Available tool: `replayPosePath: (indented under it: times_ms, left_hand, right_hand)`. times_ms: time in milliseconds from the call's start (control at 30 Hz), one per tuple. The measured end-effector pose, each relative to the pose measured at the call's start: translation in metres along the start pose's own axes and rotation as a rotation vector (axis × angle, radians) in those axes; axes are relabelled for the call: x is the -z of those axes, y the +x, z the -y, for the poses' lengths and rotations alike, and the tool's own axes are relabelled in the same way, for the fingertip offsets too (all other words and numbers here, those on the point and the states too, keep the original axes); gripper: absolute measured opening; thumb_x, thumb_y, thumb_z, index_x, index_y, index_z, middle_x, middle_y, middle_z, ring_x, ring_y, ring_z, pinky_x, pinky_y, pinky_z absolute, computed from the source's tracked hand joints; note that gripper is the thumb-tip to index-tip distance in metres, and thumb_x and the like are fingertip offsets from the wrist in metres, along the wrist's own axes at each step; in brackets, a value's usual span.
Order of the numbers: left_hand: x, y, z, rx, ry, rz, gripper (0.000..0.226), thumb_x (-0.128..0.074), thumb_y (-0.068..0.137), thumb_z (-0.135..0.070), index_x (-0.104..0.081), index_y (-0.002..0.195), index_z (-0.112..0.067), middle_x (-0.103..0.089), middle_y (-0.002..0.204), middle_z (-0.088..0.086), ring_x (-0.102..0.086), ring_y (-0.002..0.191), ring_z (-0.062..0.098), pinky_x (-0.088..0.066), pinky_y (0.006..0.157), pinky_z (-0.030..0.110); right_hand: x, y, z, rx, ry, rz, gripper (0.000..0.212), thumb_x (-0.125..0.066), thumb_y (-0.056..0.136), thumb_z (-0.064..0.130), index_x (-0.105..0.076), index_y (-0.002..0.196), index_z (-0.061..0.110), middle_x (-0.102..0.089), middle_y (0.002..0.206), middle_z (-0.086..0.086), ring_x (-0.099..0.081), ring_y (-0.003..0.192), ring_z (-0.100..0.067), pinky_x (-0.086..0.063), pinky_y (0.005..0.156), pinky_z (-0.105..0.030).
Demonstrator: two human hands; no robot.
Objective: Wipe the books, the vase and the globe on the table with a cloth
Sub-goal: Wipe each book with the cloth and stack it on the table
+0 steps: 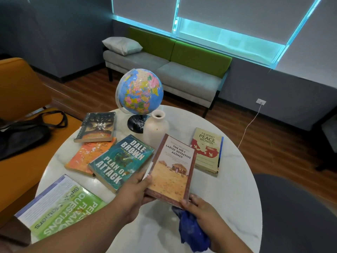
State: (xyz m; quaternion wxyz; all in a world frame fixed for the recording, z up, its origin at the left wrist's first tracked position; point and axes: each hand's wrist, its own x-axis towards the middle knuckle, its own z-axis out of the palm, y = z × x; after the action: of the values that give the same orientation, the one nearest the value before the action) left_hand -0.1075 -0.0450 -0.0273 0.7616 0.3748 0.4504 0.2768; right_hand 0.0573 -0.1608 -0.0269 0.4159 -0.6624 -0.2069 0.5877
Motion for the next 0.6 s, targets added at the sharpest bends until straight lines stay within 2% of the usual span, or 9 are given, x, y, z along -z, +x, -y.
replayPosePath:
  times_ms: [67,167,300,400,500,600]
  left_hand:
    - [-0.005,0.001,0.000,0.025,0.051,0.031,0.019,-0.045,0.101,-0.014,-0.059,0.115,-0.015,-0.074,0.095,0.015,-0.072,0.084,0.025,-0.059,0.076,0.037]
    - [-0.011,0.005,-0.006,0.066,0.159,0.139,0.025,-0.046,0.101,-0.023,-0.057,0.122,-0.017,-0.073,0.103,0.012,-0.069,0.092,0.023,-0.058,0.080,0.036]
    - [-0.012,0.010,-0.014,0.068,0.281,0.198,0.033,-0.052,0.099,-0.030,-0.049,0.131,-0.030,-0.067,0.118,0.001,-0.065,0.106,0.018,-0.056,0.085,0.035]
    - [-0.002,0.010,-0.015,0.053,0.283,0.169,0.053,-0.066,0.086,-0.036,-0.046,0.135,-0.032,-0.059,0.128,-0.003,-0.061,0.111,0.018,-0.054,0.086,0.034]
    - [0.014,0.007,-0.015,0.056,0.319,0.109,0.036,-0.060,0.094,-0.028,-0.053,0.129,-0.026,-0.065,0.120,-0.004,-0.064,0.108,0.018,-0.053,0.088,0.035]
    - [0.034,0.004,-0.012,0.058,0.342,0.039,0.031,-0.061,0.094,-0.027,-0.058,0.125,-0.023,-0.070,0.112,-0.004,-0.067,0.102,0.018,-0.053,0.086,0.036]
  right_hand:
    - [0.002,0.001,-0.004,0.005,0.045,-0.043,0.023,-0.058,0.094,0.015,-0.065,0.116,0.017,-0.073,0.105,-0.006,-0.069,0.100,-0.023,-0.049,0.099,-0.038]
    - [0.009,0.000,0.000,0.013,0.211,-0.109,0.022,-0.054,0.094,0.007,-0.065,0.113,0.010,-0.073,0.103,-0.013,-0.070,0.093,-0.028,-0.054,0.083,-0.031]
    - [0.028,0.004,0.020,0.054,0.201,-0.205,0.020,-0.052,0.096,0.012,-0.067,0.109,0.014,-0.074,0.101,-0.008,-0.071,0.091,-0.025,-0.054,0.072,-0.032]
    - [0.049,0.017,0.041,0.115,0.173,-0.274,0.019,-0.052,0.097,0.015,-0.067,0.107,0.013,-0.074,0.098,-0.008,-0.071,0.090,-0.025,-0.054,0.063,-0.032]
    - [0.071,0.040,0.057,0.136,0.173,-0.357,0.021,-0.053,0.097,0.017,-0.066,0.111,0.010,-0.074,0.099,-0.012,-0.069,0.094,-0.029,-0.053,0.064,-0.032]
    - [0.092,0.064,0.070,0.113,0.164,-0.406,0.020,-0.054,0.096,0.015,-0.066,0.112,0.009,-0.072,0.101,-0.014,-0.067,0.081,-0.027,-0.053,0.061,-0.031]
